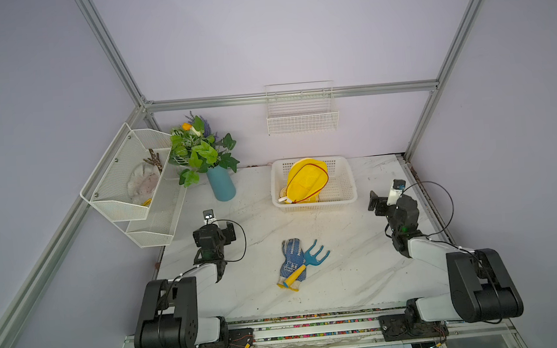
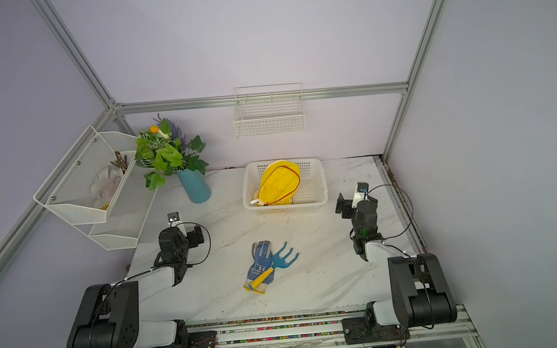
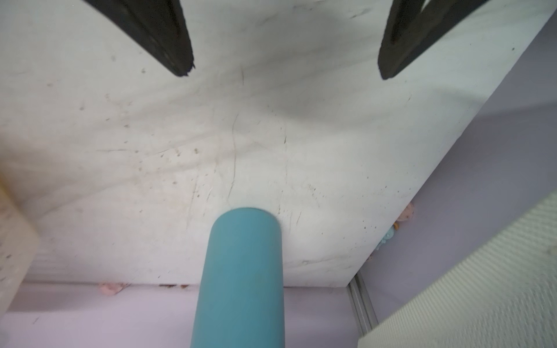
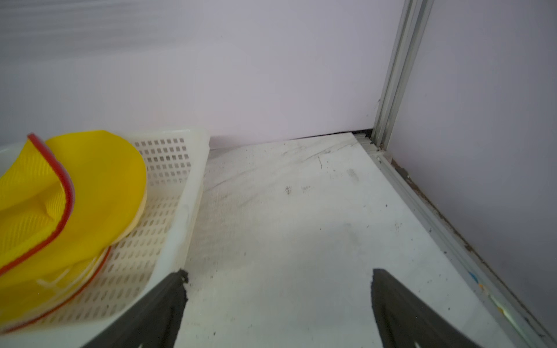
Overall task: Turn the laundry bag inside out
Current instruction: Pick up the distractor from the center of the board.
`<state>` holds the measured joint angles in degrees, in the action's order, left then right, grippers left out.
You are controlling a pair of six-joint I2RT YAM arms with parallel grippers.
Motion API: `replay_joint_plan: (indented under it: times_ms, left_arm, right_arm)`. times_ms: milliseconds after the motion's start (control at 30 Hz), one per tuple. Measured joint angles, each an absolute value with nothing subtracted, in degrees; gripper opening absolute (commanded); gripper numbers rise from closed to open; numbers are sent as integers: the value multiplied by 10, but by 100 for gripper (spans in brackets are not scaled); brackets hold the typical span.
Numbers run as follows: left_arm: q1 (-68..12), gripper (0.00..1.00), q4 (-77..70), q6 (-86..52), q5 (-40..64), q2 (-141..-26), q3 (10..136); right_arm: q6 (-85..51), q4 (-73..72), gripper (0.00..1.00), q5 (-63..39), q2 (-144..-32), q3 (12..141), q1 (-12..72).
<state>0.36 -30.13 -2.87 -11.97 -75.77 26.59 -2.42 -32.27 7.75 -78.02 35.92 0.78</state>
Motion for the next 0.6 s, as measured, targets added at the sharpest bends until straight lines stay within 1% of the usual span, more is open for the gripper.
replay_joint_plan:
  times_ms: [33,67,200,233,300,367,433,467,533,600]
  left_arm:
    - [4,98,-267,-33,-113,-738,291]
    - [4,94,-236,-36,-107,-723,317]
    - [4,84,-106,-48,-69,-697,409]
    - [4,82,-77,-51,-60,-695,423]
    - [2,74,-8,-59,-41,-694,453]
    - [-6,69,56,-67,-32,-696,478]
    - [-23,68,117,-81,-22,-700,503]
    - [-31,70,137,-87,-19,-701,512]
    - [-55,69,179,-103,-12,-701,522]
    - [-79,64,210,-119,-3,-701,523]
  right_arm:
    - [-25,-286,99,86,-773,398,8]
    - [-29,-259,100,95,-767,425,8]
    - [-97,-102,100,128,-765,509,8]
    - [-116,-57,100,128,-773,529,8]
    - [-149,38,100,113,-798,574,8]
    - [-173,103,99,89,-809,596,11]
    - [-195,150,100,63,-804,599,25]
    - [-203,170,100,54,-799,599,36]
    - [-214,220,100,38,-787,611,79]
    - [-222,257,100,31,-781,630,135]
